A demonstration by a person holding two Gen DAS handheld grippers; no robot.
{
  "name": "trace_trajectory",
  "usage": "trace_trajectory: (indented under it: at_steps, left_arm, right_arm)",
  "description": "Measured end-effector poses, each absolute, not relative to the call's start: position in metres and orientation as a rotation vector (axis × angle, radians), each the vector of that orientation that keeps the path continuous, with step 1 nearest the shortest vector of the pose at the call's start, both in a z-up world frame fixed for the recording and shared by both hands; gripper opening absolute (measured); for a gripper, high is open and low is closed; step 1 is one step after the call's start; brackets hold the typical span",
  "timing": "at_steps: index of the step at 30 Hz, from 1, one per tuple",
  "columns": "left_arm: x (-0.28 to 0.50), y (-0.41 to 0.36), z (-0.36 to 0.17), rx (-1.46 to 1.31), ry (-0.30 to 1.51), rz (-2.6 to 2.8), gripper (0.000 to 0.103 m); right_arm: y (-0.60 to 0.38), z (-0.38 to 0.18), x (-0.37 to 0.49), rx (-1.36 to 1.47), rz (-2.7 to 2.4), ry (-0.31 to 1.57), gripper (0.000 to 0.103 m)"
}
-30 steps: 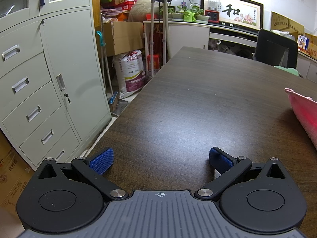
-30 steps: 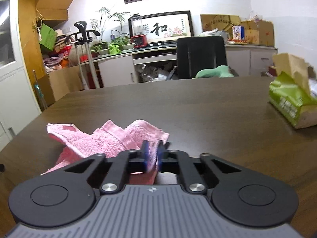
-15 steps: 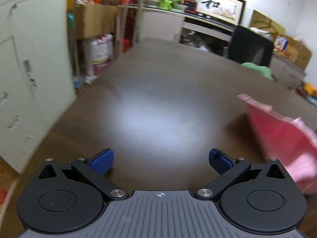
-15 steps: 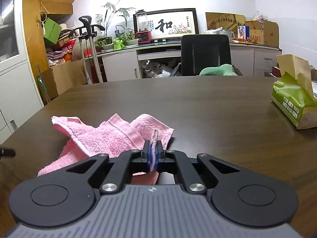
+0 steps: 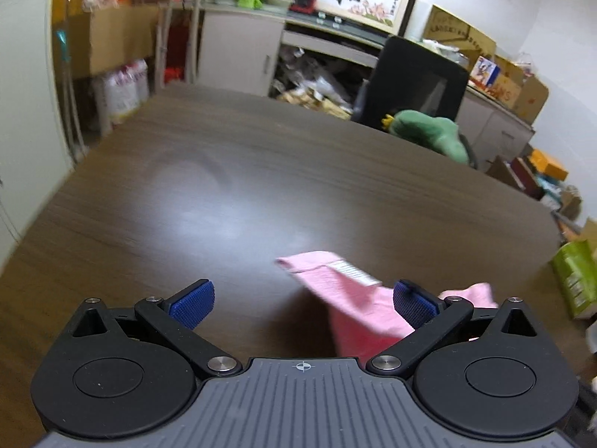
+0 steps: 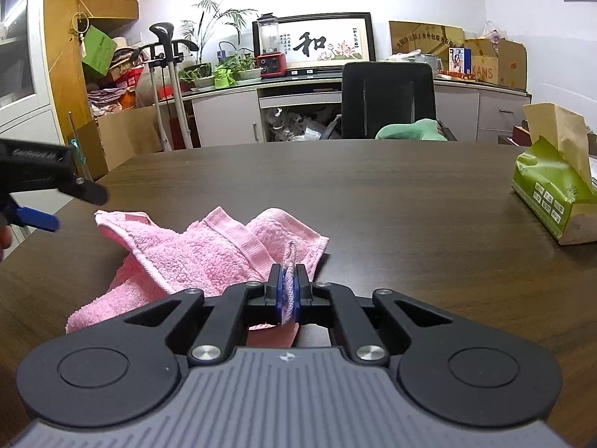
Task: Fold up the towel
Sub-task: 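Close the left tool on the towel corner while the right tool holds its edge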
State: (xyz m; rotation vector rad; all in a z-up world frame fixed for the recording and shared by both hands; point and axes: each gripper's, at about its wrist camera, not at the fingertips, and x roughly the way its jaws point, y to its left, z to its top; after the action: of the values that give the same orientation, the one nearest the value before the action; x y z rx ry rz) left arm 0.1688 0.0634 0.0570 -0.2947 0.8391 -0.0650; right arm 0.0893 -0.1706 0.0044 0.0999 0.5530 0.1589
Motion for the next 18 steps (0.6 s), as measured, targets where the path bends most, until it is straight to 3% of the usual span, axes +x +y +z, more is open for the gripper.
trace_trajectory:
  at_steps: [7, 18]
  left_arm:
    - [0.176, 0.059, 0.039, -0.339, 0.877, -0.118, 0.096]
    - [0.174, 0.052, 0.032, -0.327, 0.861, -0.158, 0.060]
  right_arm:
    - [-0.169, 0.005, 0.088, 0.089, 0.135, 0.552, 0.012]
    - [-0.162, 0.003, 0.090, 0.050, 0.119, 0.553, 0.013]
